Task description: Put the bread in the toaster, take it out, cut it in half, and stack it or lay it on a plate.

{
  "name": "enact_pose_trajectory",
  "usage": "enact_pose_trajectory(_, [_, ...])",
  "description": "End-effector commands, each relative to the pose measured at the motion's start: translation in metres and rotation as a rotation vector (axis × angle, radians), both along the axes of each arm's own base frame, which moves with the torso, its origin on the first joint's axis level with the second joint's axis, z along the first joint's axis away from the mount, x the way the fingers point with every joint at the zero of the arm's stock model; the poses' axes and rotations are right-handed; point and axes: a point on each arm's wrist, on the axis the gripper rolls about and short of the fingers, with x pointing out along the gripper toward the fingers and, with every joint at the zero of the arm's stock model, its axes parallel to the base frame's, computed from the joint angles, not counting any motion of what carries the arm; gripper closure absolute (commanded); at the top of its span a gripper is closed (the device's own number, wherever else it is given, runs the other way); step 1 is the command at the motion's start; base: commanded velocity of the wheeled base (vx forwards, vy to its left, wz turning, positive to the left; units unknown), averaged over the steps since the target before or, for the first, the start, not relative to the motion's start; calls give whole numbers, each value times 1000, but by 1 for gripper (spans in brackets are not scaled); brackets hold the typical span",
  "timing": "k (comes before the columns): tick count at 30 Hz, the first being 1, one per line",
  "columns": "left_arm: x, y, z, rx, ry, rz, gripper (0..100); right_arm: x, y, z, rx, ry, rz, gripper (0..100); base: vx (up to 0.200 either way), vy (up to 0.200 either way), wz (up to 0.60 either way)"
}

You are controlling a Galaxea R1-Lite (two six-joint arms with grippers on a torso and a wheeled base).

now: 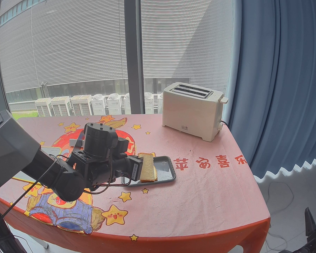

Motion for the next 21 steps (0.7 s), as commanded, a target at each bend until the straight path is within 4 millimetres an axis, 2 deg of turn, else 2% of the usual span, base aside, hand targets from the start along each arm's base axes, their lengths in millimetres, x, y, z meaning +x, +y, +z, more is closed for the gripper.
enact_pose_trajectory(1, [0,0,0,-1,0,0,0,0,0,-5,0,-1,0,0,0,0,0])
enact_pose_trajectory(21, [1,0,1,-1,-4,3,0,0,0,-5,0,-1,0,0,0,0,0])
